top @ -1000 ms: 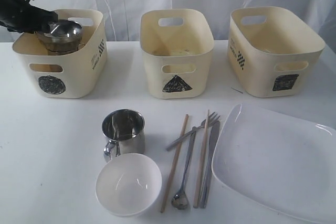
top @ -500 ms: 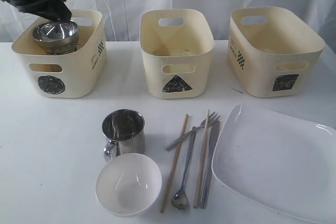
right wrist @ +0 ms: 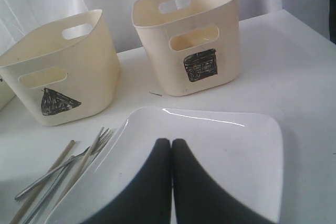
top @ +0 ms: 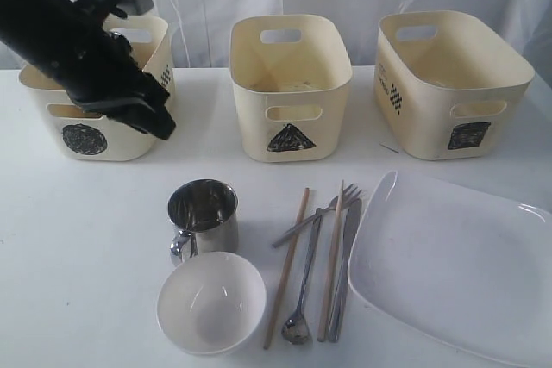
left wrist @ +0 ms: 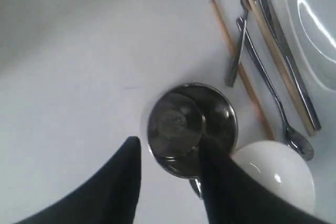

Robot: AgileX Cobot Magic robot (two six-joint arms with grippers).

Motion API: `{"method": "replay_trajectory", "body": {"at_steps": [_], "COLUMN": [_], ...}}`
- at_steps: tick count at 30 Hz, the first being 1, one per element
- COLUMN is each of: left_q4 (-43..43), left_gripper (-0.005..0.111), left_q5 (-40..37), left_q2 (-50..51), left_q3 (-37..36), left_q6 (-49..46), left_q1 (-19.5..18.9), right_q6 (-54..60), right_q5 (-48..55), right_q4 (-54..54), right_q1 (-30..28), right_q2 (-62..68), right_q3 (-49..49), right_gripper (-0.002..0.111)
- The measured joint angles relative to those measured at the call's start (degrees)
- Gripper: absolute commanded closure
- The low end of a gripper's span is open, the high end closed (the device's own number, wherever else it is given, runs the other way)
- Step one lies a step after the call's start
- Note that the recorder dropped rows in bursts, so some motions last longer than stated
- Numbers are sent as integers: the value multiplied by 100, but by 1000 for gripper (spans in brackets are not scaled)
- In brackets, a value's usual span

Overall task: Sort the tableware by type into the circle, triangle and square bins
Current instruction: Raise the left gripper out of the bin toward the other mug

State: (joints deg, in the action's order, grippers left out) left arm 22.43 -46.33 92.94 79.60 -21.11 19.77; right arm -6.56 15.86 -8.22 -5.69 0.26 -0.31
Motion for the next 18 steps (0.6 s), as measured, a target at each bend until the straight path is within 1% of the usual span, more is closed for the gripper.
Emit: {"method": "replay_trajectory", "body": {"at_steps": [5, 9, 15, 18], "left_q4": [-71, -203, -426, -426], "left_gripper": [56, 56, 41, 41], "left_q5": [111, 239, 414, 478], "left_q2": [0, 0, 12, 73], "left_q3": [-294, -309, -318, -321], "left_q6": [-40, -40, -15, 5], "left_q1": [292, 357, 357, 357], "right_q6": [0, 0, 0, 0], "right_q5": [0, 0, 0, 0], "right_q4": [0, 0, 0, 0], "right_q1": [0, 0, 0, 0], "right_q2": [0, 0, 0, 0], "right_q3": [0, 0, 0, 0], "right_gripper": [108, 108, 108, 108]}}
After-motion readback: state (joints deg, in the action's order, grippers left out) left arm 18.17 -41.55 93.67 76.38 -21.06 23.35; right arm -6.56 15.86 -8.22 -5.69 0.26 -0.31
